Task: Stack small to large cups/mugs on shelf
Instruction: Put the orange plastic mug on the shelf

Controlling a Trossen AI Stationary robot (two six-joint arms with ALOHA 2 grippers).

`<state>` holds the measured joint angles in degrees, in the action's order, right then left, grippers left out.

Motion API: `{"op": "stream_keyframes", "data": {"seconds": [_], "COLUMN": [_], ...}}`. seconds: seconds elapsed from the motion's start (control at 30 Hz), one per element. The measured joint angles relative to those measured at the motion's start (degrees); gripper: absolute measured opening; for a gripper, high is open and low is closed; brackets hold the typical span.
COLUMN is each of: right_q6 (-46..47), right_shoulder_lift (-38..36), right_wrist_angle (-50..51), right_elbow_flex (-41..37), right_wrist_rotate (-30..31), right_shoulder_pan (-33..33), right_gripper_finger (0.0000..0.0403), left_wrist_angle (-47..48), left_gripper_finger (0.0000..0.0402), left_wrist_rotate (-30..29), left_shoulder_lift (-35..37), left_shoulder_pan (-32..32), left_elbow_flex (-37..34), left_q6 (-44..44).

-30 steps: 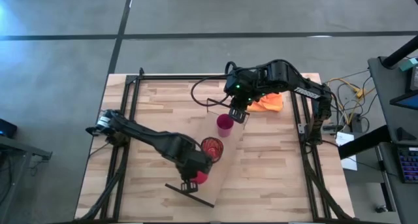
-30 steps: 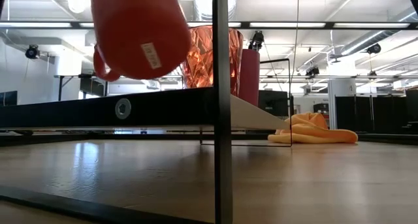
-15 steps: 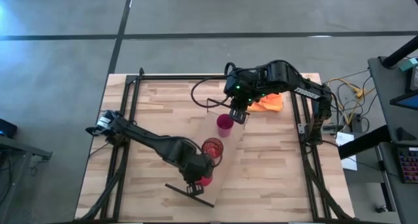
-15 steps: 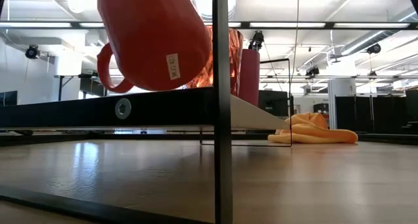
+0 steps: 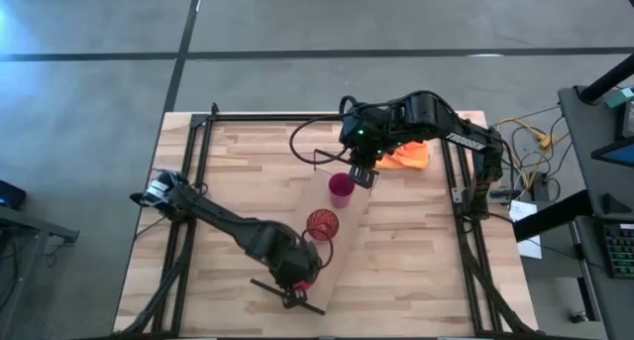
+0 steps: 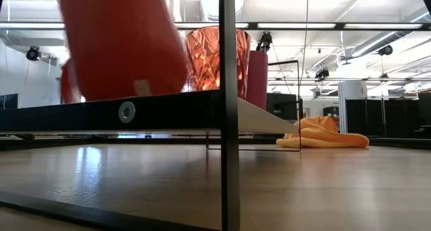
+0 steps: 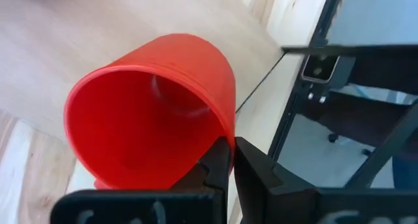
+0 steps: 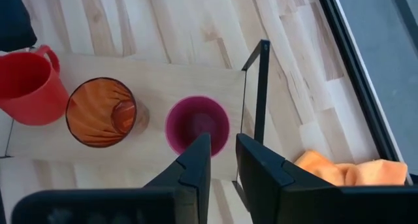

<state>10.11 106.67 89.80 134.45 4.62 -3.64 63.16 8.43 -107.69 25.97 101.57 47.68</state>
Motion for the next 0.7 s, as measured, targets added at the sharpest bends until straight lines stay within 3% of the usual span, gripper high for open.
{"op": "stream_keyframes", "data": {"seconds": [0.3, 0.7], "right_q6": [-0.07, -0.07], "right_shoulder_lift": [0.02, 0.02], "right_wrist_angle": [0.0, 0.0], "right_elbow_flex": [0.0, 0.0], "right_wrist_rotate": [0.0, 0.0], "right_shoulder_pan": [0.0, 0.0], "right_gripper_finger": [0.0068, 0.0068], "left_wrist_angle": [-0.2, -3.19], "left_gripper_finger": [0.0005, 0.0072], "left_wrist_rotate": [0.19, 0.57], "left_shoulder_lift": [0.04, 0.05], "left_shoulder_pan": [-0.23, -0.62], "left_elbow_flex": [-0.91, -1.06], "left_q6": [-0.01, 0.0]}}
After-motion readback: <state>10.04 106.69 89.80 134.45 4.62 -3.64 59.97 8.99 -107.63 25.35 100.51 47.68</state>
